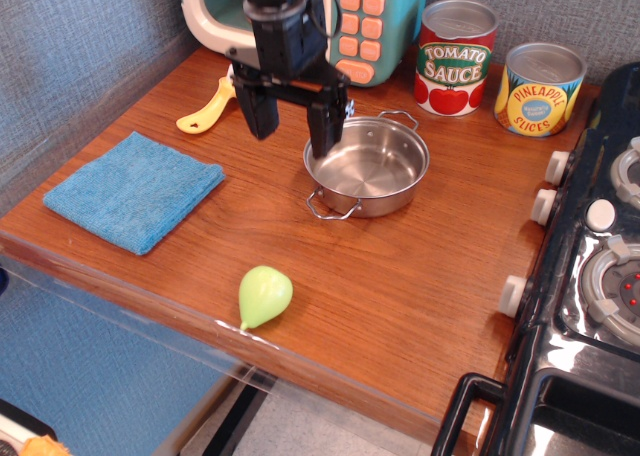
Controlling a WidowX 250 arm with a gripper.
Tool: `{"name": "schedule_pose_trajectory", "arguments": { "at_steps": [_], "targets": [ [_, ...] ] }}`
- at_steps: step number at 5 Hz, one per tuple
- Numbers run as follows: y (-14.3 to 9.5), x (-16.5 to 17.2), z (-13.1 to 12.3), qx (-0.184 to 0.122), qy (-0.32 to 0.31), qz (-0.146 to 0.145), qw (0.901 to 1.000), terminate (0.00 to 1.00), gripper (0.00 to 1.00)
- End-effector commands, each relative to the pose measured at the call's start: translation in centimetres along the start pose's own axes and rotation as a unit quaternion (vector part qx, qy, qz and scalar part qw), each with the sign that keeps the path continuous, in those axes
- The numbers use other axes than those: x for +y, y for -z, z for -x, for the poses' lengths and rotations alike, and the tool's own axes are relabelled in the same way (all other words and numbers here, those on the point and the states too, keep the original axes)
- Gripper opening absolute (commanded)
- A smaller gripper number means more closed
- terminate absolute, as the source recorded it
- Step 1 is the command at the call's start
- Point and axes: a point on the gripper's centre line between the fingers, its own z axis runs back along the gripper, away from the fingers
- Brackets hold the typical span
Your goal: Move the pot on the blue cloth
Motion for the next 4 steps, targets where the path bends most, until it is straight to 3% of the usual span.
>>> {"name": "schedule_pose_trajectory", "arguments": {
  "at_steps": [1, 3, 4],
  "targets": [
    [-0.3, 2.5, -2.6, -0.050, -0.016, -0.005, 0.9986, 0.00, 1.00],
    [1.8, 0.0, -3.4, -0.056, -0.014, 0.004, 0.9983, 0.00, 1.00],
    [3.4, -0.6, -3.6, -0.037, -0.007, -0.006, 0.9993, 0.00, 1.00]
  ]
}}
